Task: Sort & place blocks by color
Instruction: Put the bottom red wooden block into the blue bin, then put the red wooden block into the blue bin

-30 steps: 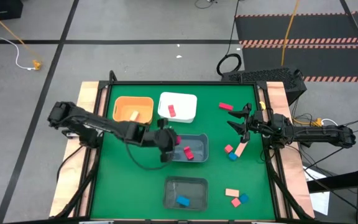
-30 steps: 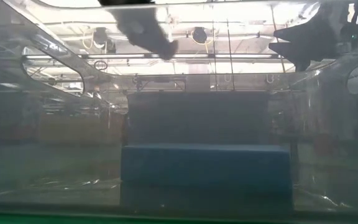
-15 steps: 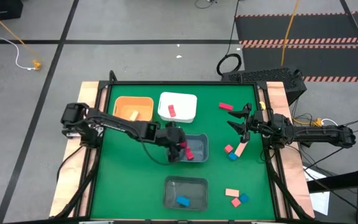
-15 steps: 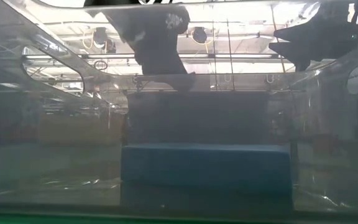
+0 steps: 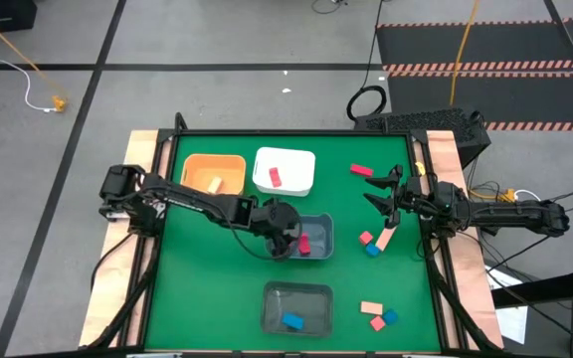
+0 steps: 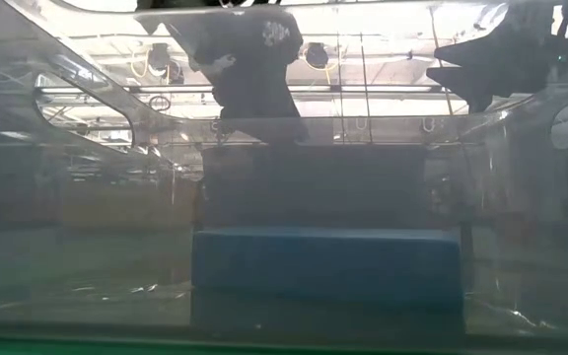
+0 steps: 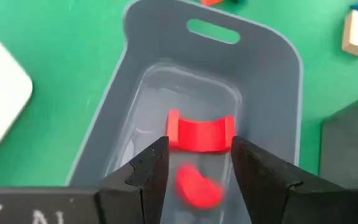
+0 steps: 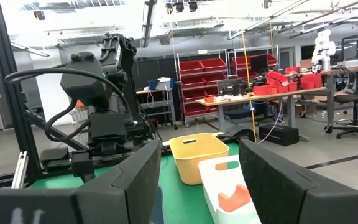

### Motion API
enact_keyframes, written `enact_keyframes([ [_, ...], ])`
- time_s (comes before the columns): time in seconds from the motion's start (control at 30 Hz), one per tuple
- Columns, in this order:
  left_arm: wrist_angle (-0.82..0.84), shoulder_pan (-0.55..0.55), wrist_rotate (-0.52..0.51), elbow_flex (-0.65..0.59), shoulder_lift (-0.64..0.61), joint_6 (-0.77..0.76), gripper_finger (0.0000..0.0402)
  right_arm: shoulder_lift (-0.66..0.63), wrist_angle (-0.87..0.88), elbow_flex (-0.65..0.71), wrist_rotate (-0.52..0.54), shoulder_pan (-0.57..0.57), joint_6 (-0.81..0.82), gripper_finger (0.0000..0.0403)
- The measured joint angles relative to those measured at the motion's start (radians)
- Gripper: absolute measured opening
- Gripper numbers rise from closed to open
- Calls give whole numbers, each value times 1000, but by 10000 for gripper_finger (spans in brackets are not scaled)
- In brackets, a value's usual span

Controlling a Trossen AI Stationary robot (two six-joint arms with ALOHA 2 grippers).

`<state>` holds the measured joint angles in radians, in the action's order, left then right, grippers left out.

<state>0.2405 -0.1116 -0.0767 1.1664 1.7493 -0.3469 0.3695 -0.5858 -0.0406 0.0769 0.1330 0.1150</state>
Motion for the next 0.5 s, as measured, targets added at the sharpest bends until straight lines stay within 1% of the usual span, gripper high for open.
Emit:
enact_keyframes([
  [0.2,-69,0,-29,0,-13,-56,169,0,0,0,0,0,0,210],
  [0.33,-206,1,-30,0,-40,-55,169,0,0,0,0,0,0,210],
  [0.4,-306,6,-21,-1,-56,-55,169,0,0,0,0,0,0,210],
  [0.5,-359,20,-22,0,-114,-48,169,-1,-1,0,0,0,0,210],
])
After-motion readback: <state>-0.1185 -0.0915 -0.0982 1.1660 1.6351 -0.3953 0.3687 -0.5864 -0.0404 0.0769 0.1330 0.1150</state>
